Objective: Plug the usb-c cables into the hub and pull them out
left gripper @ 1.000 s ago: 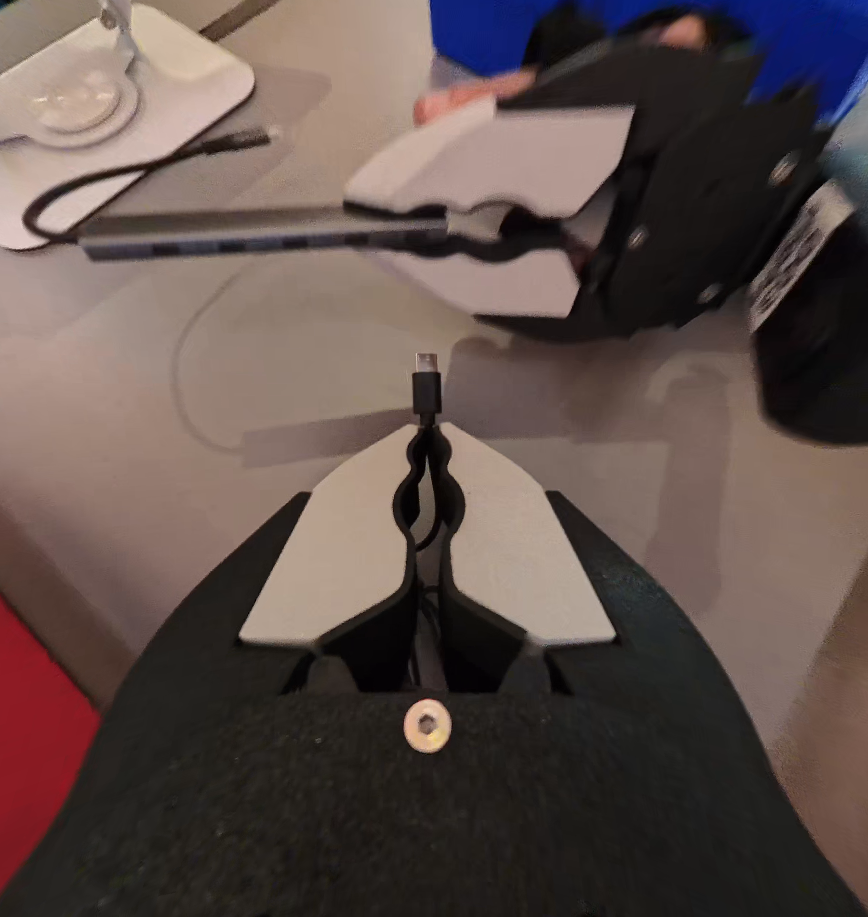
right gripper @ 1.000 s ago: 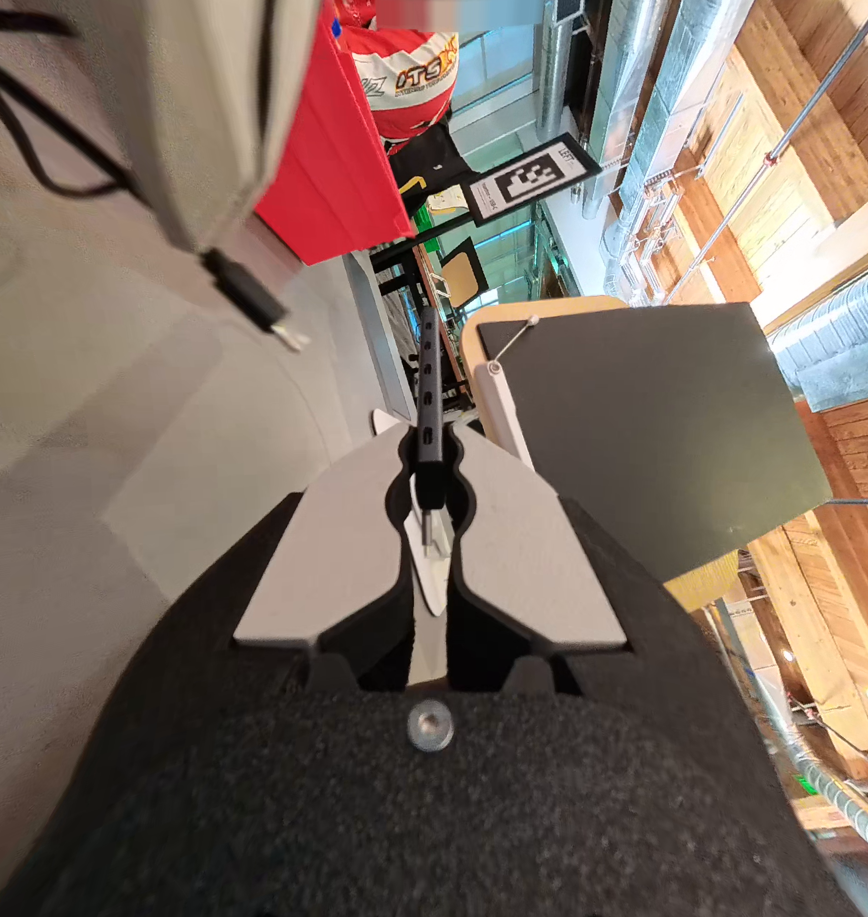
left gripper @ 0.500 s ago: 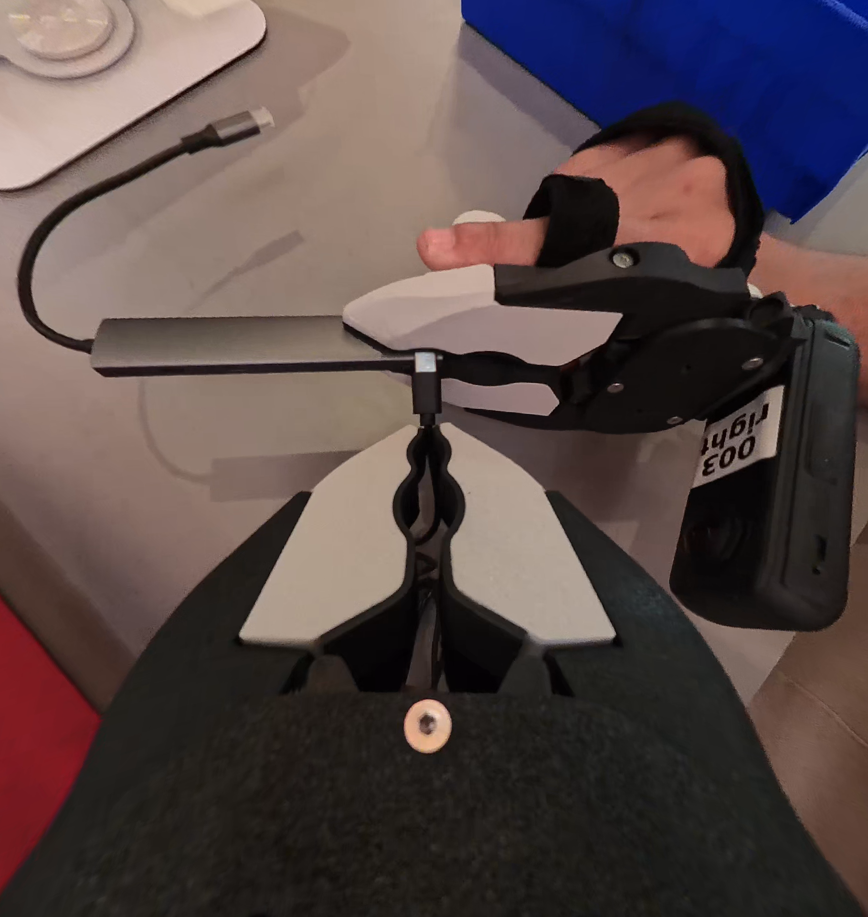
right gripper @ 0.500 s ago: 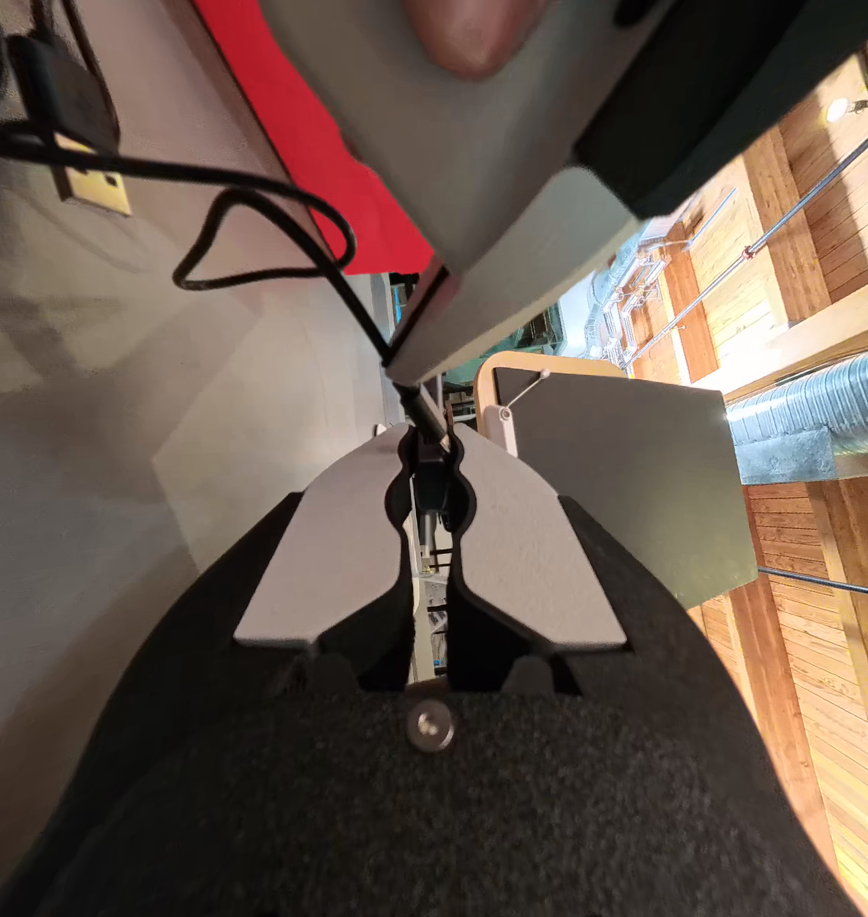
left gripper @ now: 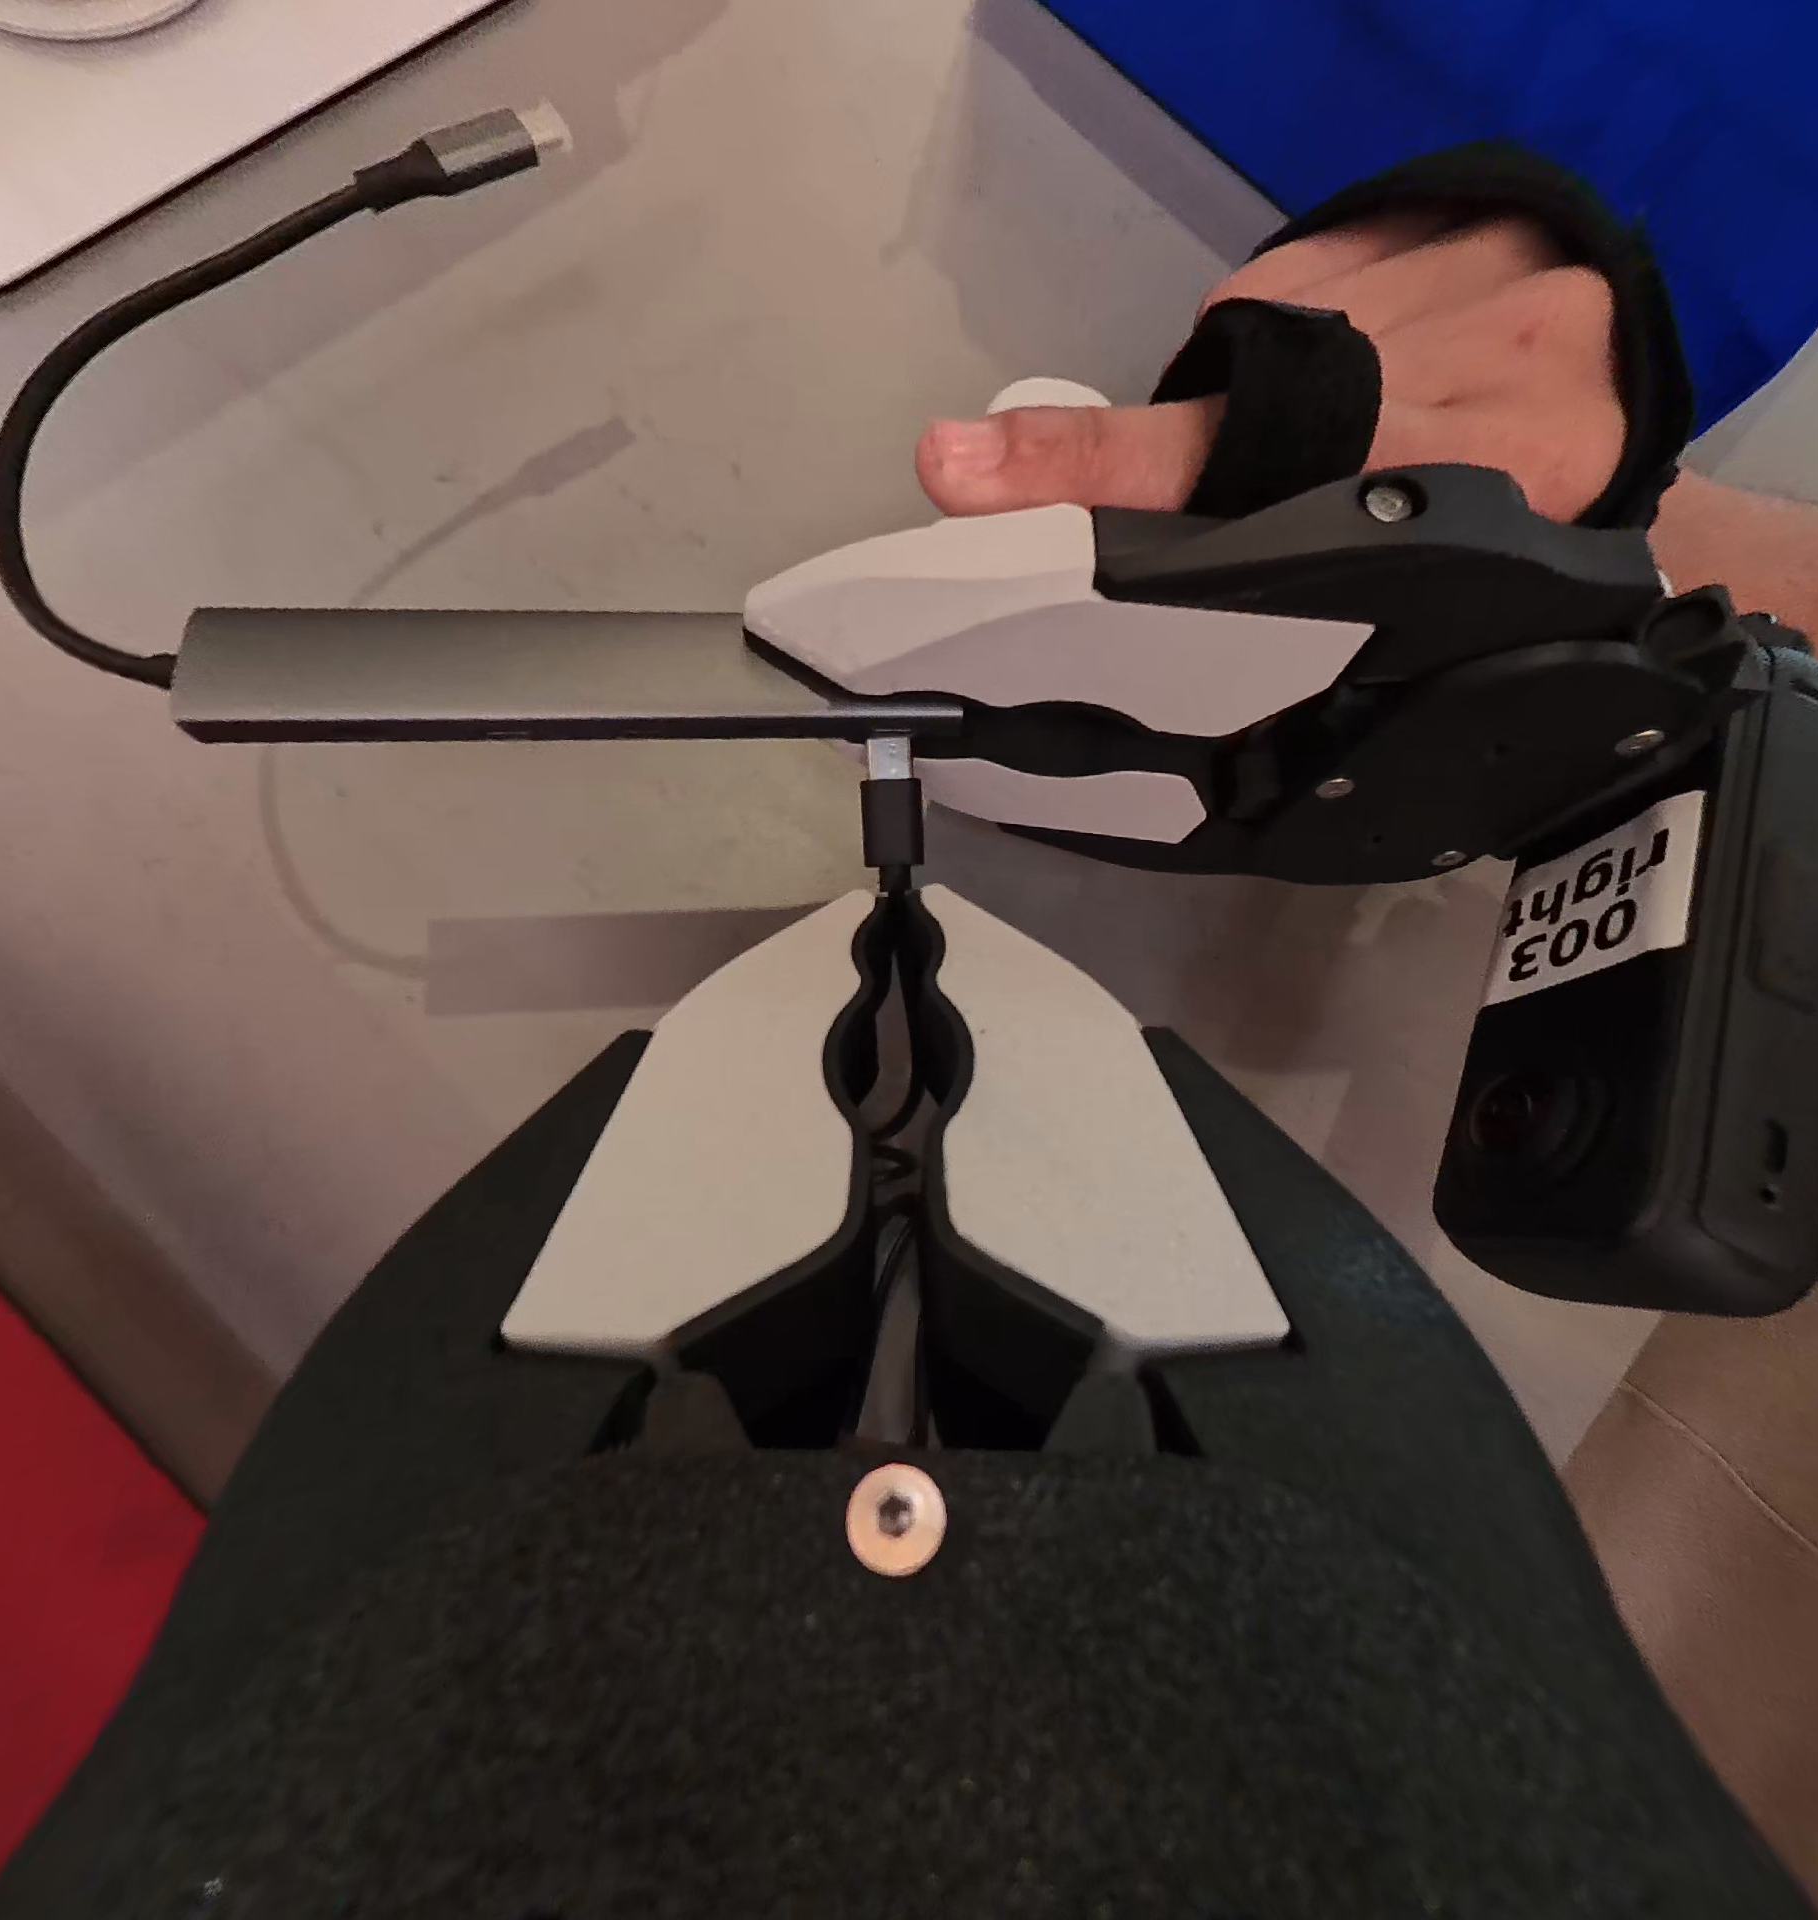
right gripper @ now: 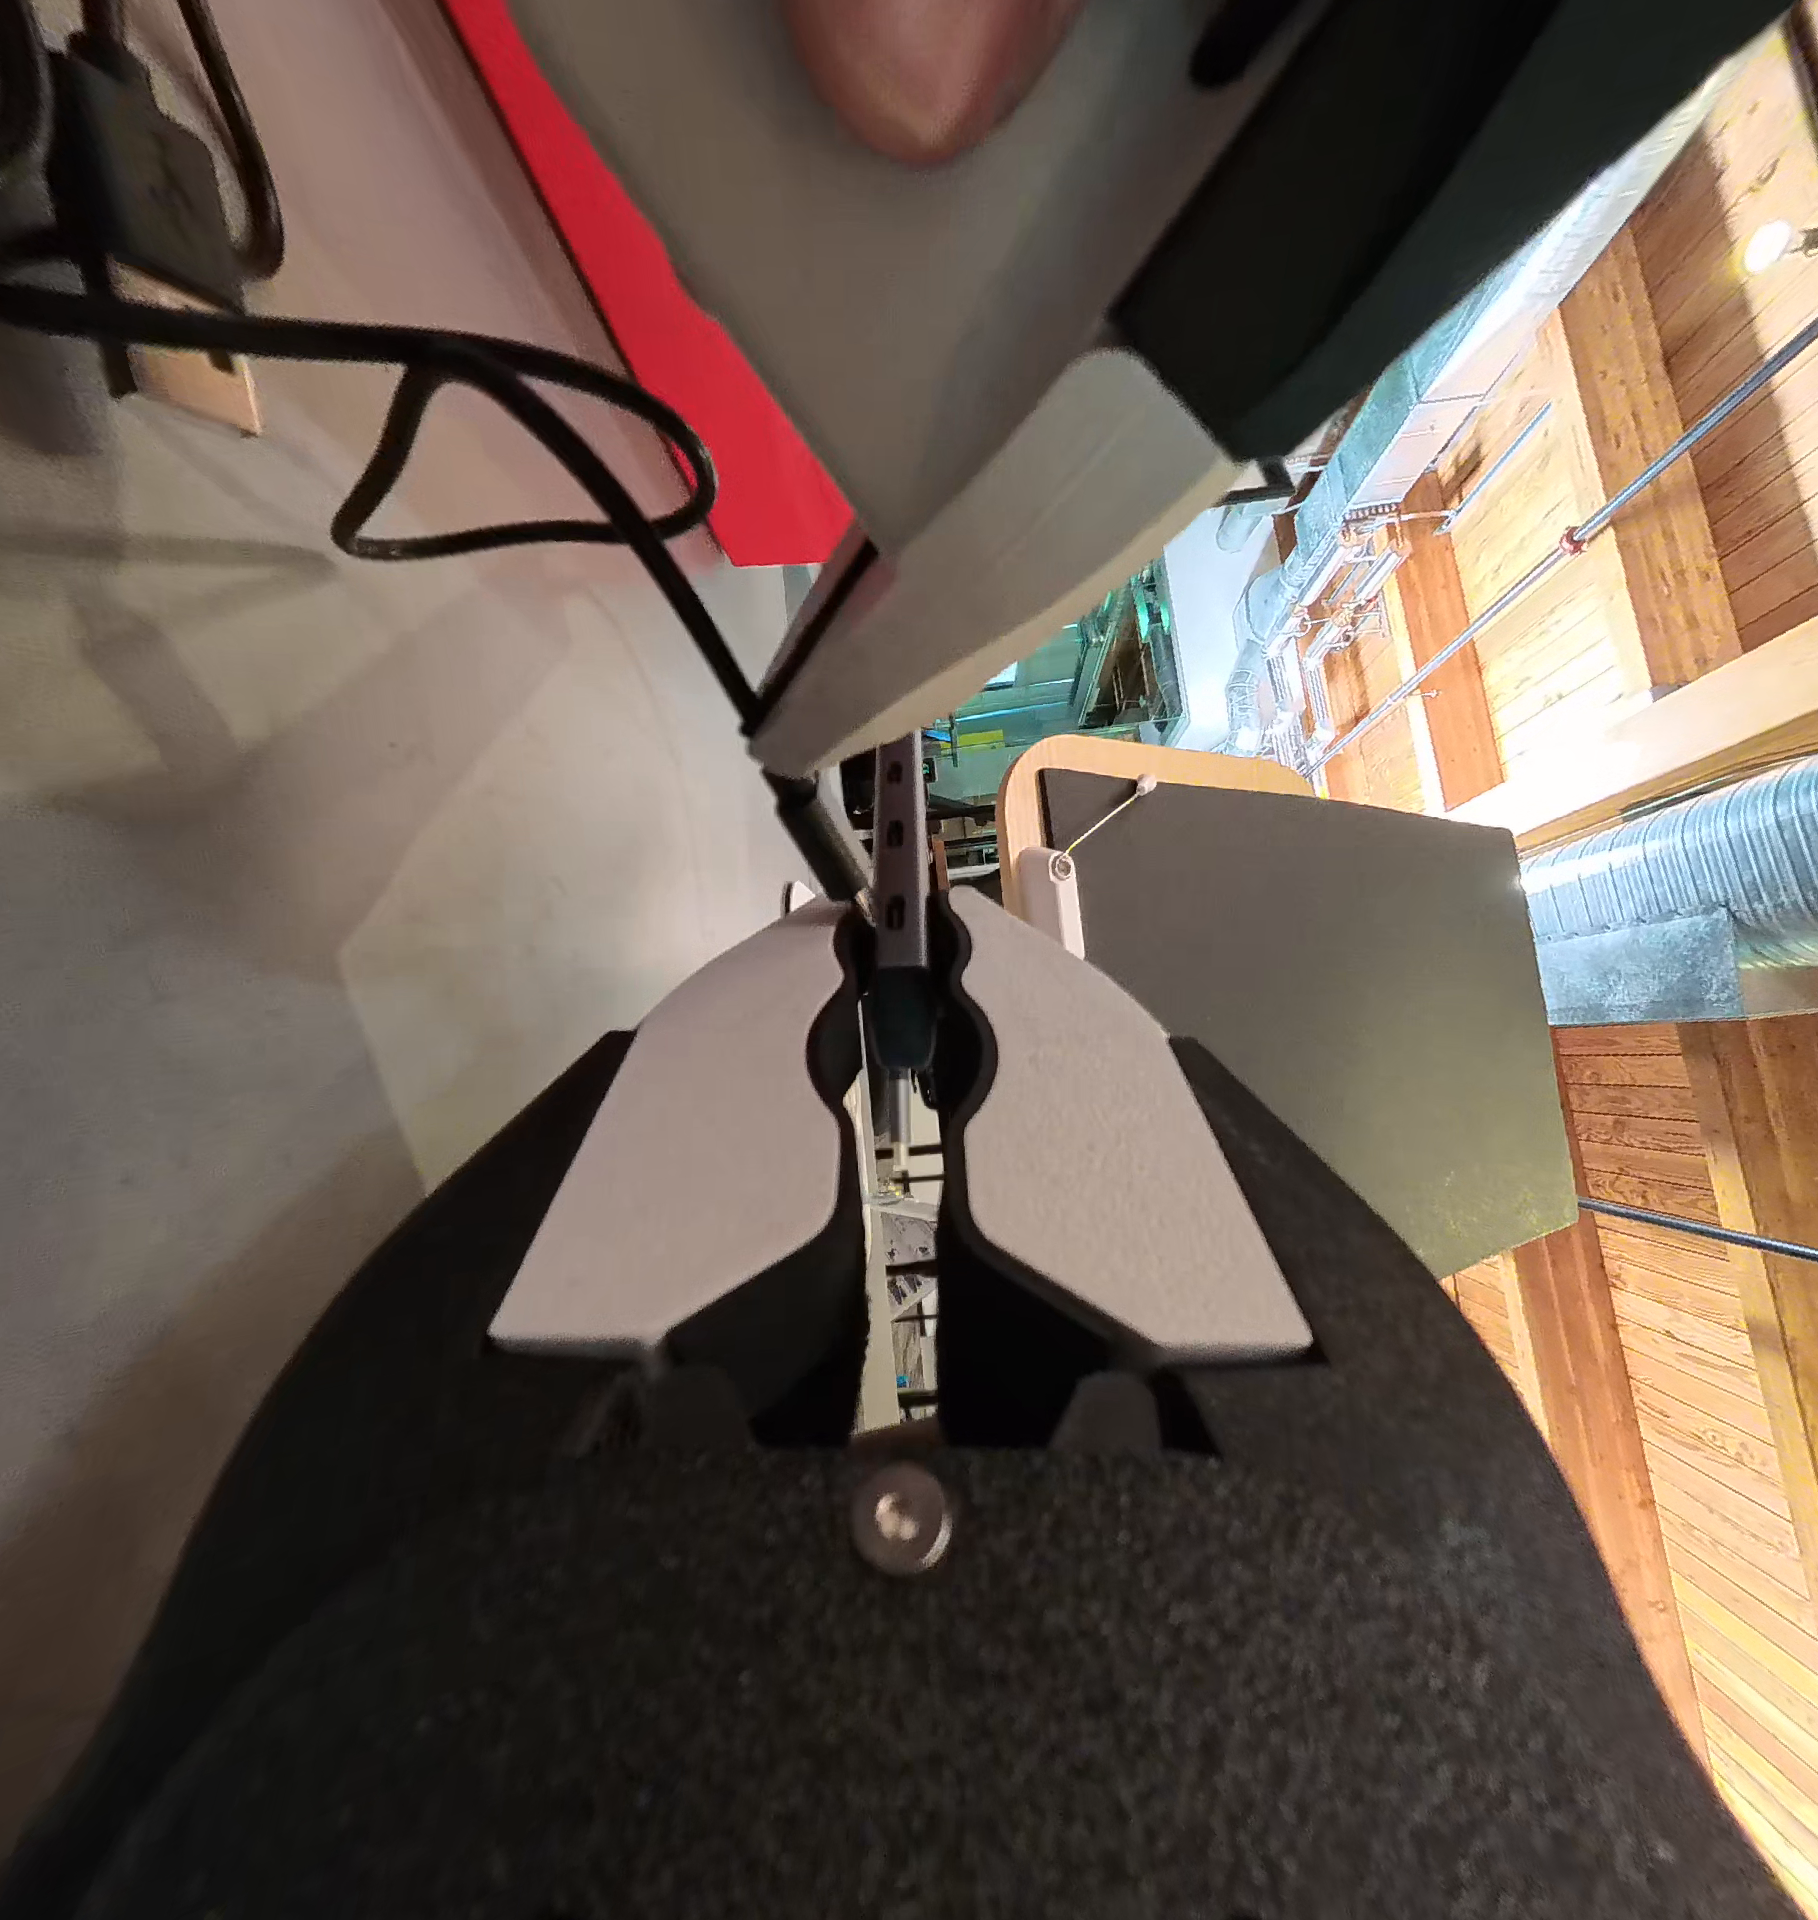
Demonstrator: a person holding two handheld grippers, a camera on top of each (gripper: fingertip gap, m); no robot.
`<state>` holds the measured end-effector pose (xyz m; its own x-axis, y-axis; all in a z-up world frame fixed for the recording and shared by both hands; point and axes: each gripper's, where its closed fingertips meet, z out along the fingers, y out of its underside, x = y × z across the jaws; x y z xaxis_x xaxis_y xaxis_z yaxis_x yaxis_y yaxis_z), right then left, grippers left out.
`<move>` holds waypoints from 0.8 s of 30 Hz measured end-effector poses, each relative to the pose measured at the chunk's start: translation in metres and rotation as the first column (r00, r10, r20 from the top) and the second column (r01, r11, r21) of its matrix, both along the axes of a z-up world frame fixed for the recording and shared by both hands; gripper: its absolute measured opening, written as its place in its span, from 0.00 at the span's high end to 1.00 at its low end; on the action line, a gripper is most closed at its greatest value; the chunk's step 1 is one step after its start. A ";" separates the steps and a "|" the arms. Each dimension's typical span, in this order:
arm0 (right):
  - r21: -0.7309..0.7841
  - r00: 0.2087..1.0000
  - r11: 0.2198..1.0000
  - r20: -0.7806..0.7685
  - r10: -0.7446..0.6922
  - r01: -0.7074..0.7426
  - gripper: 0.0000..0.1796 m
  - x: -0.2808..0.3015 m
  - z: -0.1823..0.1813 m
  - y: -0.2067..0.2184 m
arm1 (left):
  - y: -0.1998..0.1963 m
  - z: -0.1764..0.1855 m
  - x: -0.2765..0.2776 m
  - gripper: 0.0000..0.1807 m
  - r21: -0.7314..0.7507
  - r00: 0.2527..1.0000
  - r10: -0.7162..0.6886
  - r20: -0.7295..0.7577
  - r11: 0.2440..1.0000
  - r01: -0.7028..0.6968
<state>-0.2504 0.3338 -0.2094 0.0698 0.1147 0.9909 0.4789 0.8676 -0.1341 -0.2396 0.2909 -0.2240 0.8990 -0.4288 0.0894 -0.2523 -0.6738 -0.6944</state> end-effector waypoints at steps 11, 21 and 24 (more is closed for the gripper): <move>0.003 1.000 1.000 0.014 -0.006 0.006 0.95 -0.001 -0.004 0.000 | 0.001 -0.003 -0.001 0.99 0.000 1.000 0.004 0.003 1.000 -0.004; -0.002 1.000 1.000 0.026 -0.012 0.012 0.95 -0.002 -0.005 0.003 | 0.001 -0.003 0.000 0.99 0.002 1.000 0.008 0.010 1.000 -0.008; -0.001 0.999 1.000 0.030 -0.010 0.010 0.95 -0.002 -0.007 0.003 | 0.001 -0.002 -0.002 1.00 0.004 1.000 0.012 0.008 1.000 -0.012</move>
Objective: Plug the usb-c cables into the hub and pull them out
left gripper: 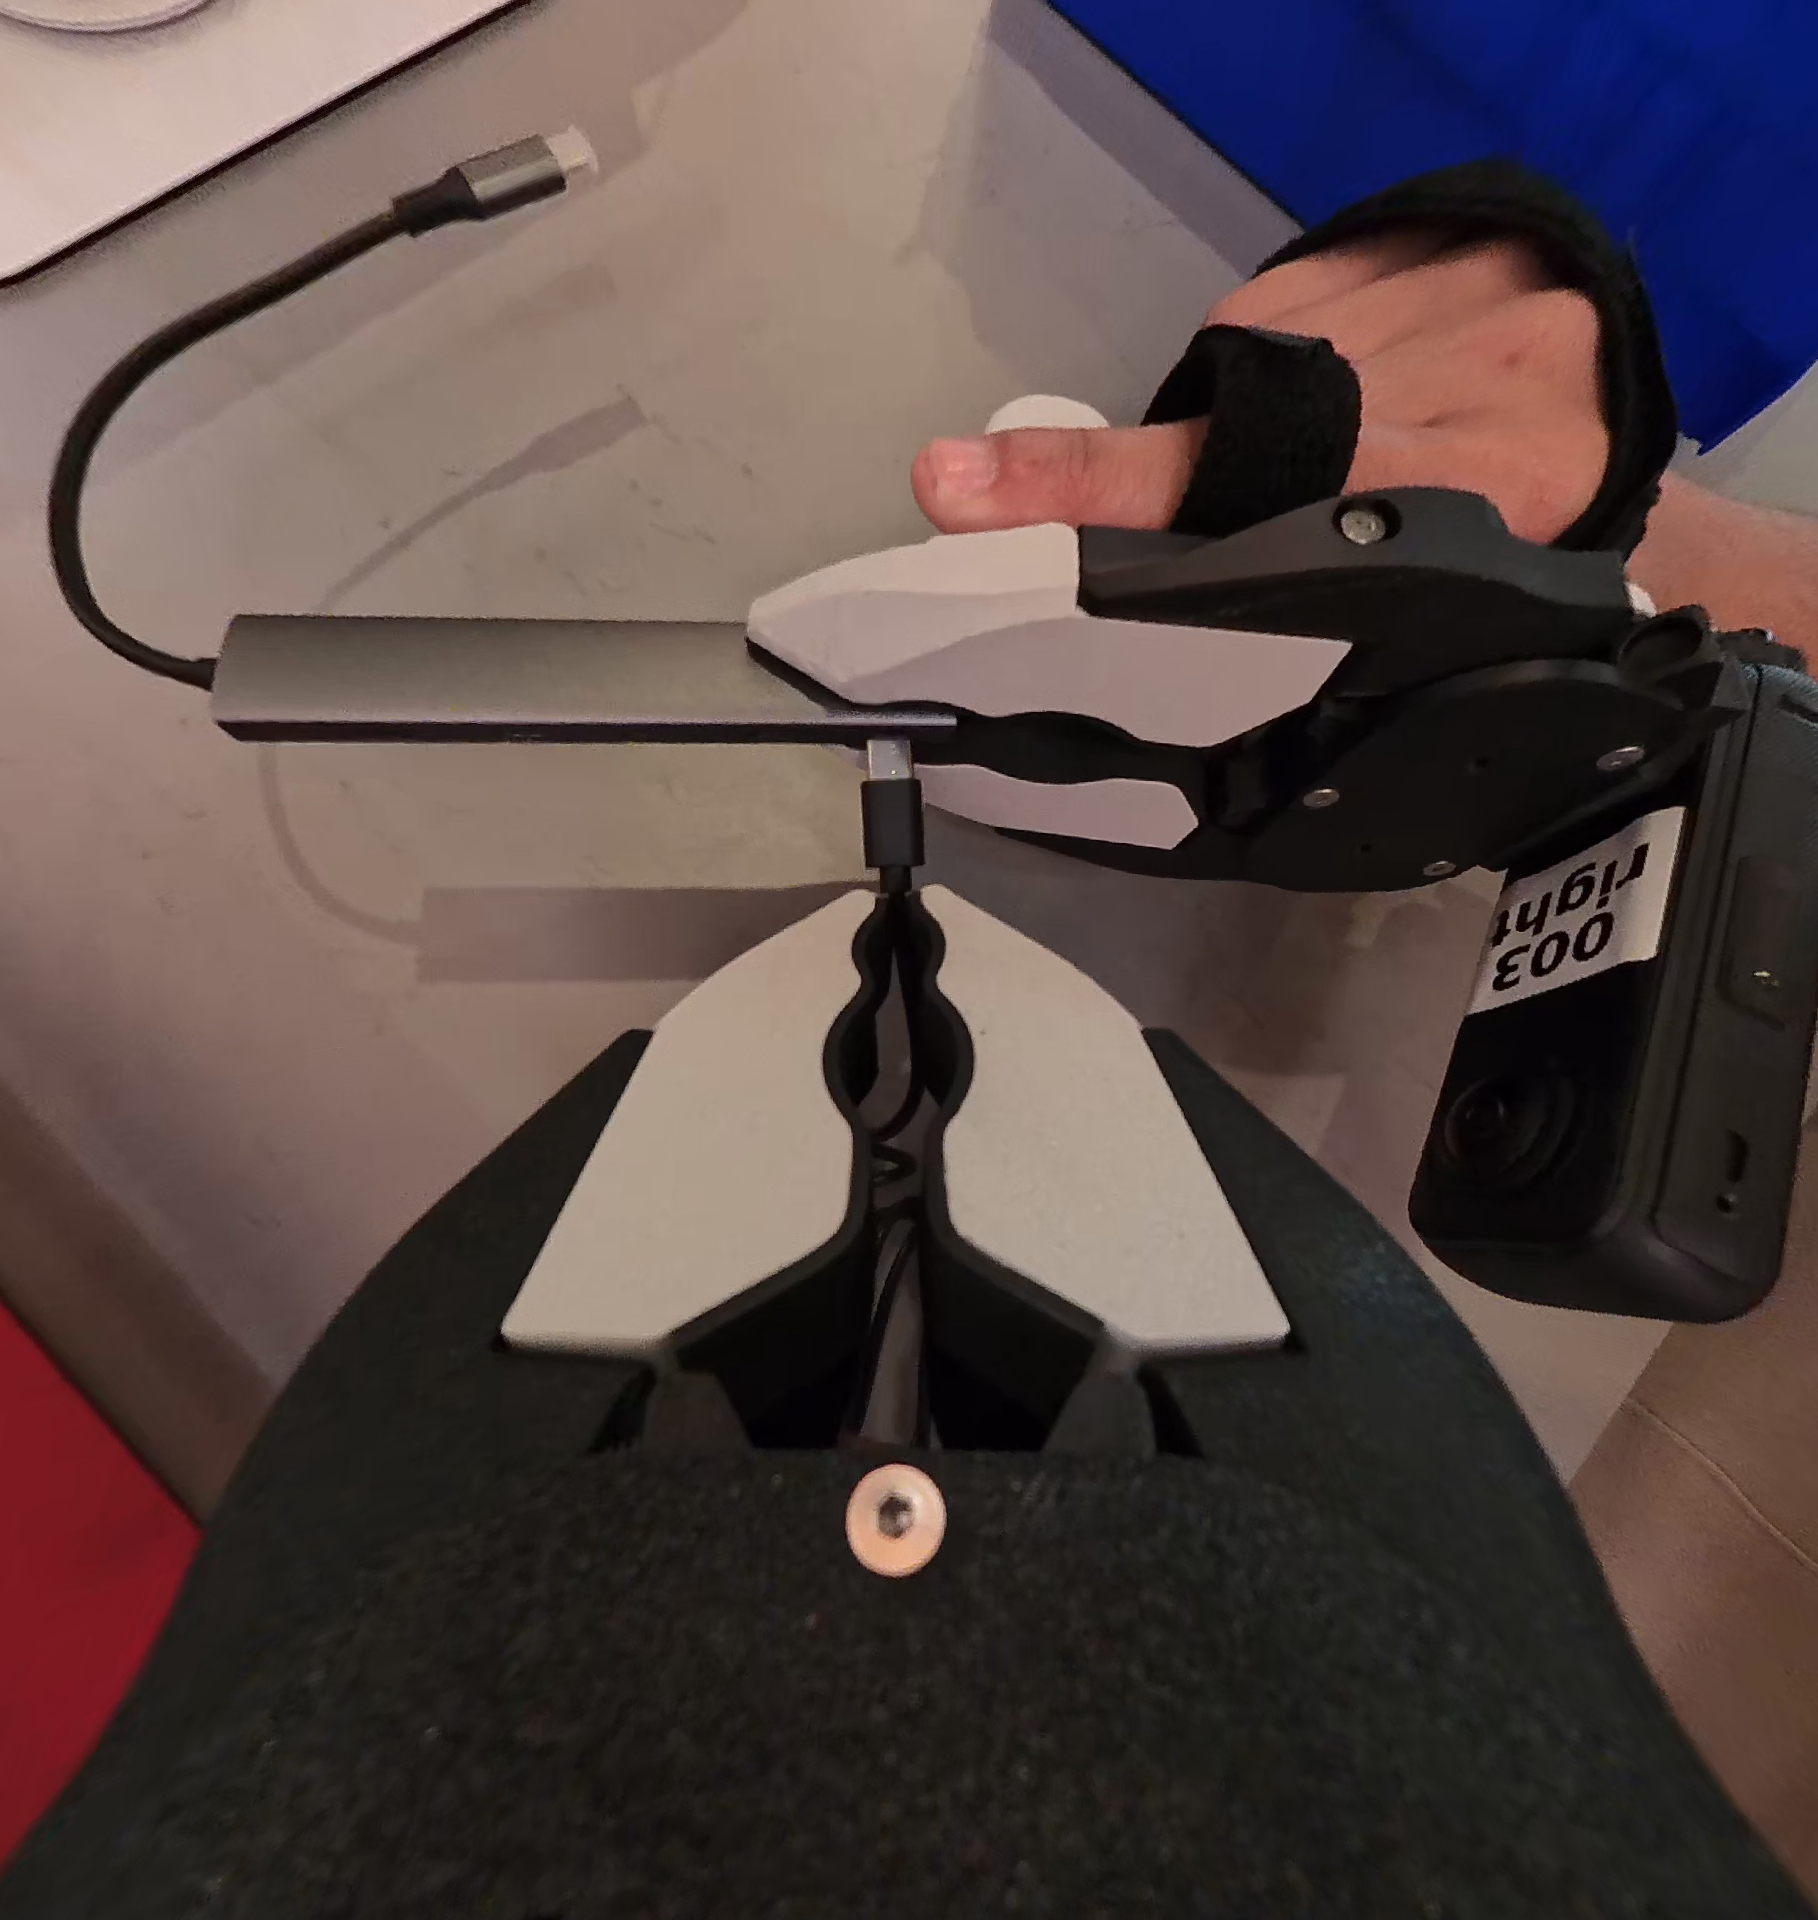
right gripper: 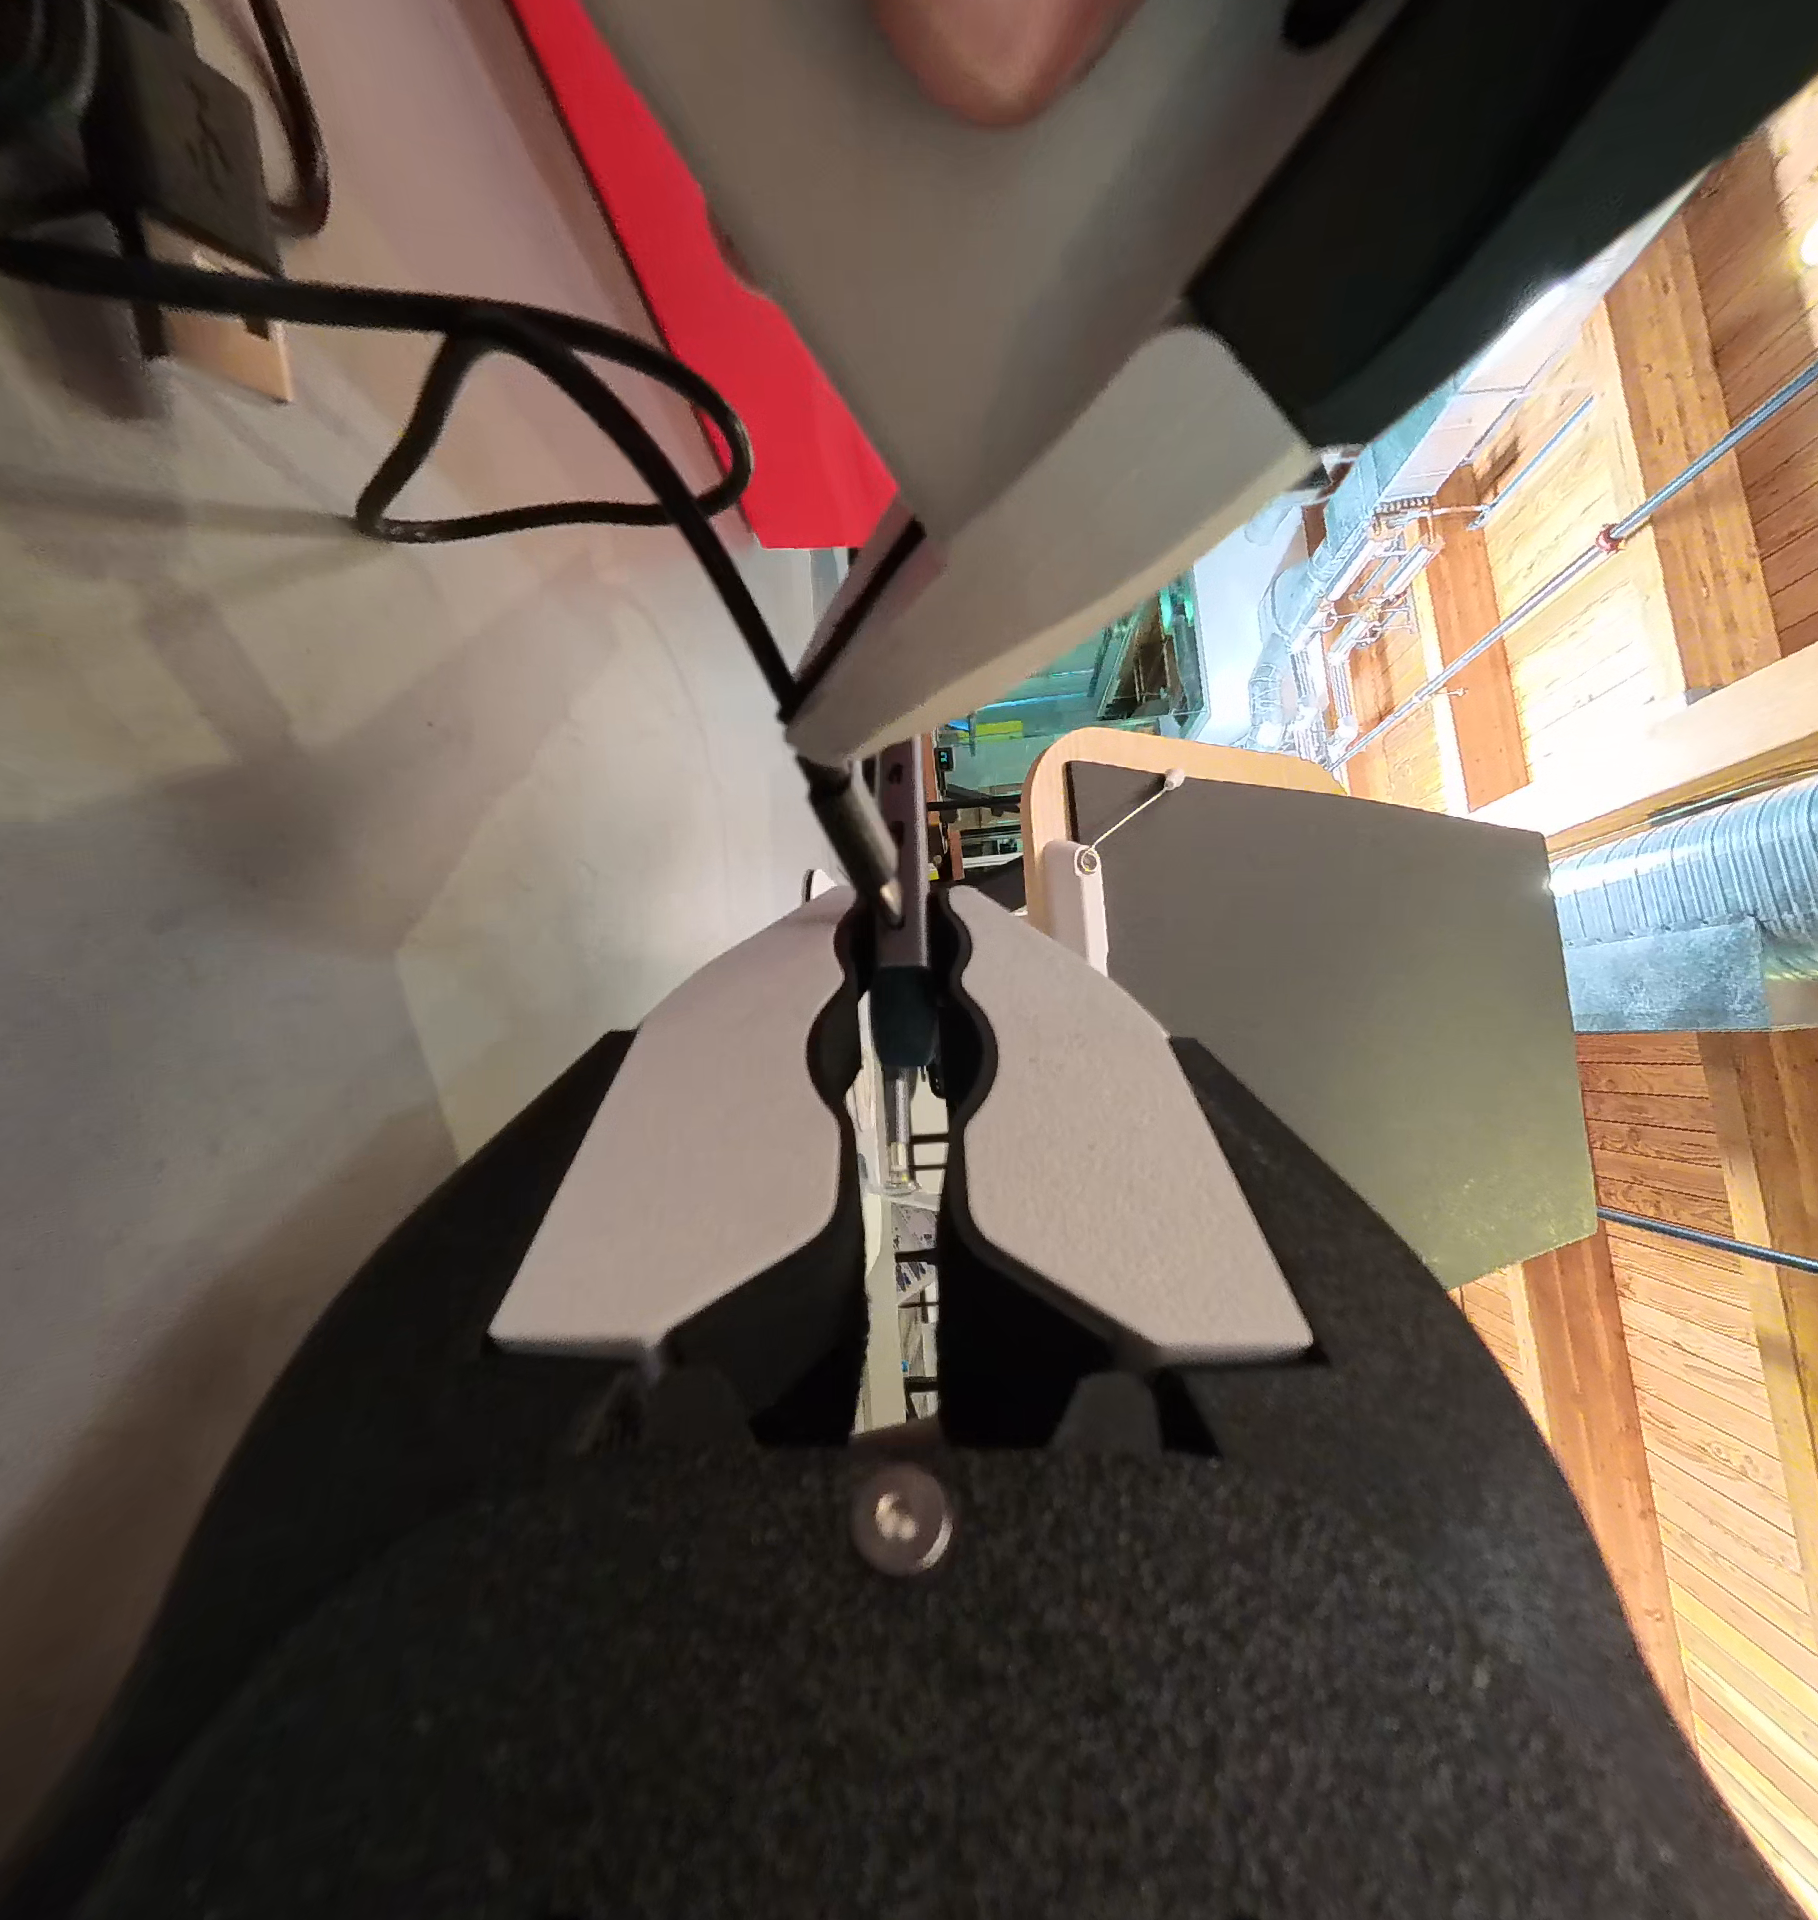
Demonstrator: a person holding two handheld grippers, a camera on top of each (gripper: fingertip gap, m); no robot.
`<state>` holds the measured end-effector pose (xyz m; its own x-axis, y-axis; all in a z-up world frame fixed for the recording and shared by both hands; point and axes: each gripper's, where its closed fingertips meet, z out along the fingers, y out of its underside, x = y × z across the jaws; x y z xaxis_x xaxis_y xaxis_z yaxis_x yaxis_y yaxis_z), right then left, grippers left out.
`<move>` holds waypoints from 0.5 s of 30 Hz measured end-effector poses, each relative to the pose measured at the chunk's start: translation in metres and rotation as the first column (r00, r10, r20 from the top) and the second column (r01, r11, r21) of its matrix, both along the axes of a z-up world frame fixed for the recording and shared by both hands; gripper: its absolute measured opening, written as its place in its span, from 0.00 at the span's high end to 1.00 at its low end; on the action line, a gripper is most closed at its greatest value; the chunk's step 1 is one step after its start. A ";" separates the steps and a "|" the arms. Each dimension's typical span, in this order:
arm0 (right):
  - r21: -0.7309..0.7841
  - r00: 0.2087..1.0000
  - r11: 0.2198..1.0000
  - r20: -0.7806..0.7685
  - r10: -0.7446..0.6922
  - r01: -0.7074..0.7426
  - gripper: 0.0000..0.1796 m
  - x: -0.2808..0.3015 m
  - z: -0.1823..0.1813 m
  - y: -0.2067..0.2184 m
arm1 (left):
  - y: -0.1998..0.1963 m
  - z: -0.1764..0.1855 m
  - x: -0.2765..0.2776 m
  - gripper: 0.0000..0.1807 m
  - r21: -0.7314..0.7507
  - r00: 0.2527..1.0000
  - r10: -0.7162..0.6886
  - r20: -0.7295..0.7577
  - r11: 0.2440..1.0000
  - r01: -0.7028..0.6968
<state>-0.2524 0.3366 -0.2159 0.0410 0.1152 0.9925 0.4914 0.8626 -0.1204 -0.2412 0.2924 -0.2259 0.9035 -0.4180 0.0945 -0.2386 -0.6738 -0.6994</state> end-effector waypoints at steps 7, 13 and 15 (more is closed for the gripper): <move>0.007 1.000 1.000 0.007 0.004 -0.004 0.95 -0.002 -0.001 -0.001 | -0.001 -0.001 -0.001 0.99 -0.013 1.000 -0.002 0.012 1.000 0.002; 0.023 1.000 1.000 0.023 0.004 -0.004 0.95 -0.004 -0.003 -0.003 | -0.001 -0.002 -0.001 0.99 -0.025 1.000 -0.005 0.010 1.000 0.005; 0.028 1.000 1.000 0.025 0.003 -0.004 0.95 -0.004 -0.004 -0.003 | -0.001 -0.002 -0.002 0.99 -0.023 1.000 0.004 0.018 1.000 -0.004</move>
<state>-0.2568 0.3339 -0.2196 0.0163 0.0869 0.9961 0.4912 0.8670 -0.0837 -0.2434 0.2916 -0.2275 0.9034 -0.4118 0.1200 -0.2233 -0.6904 -0.6881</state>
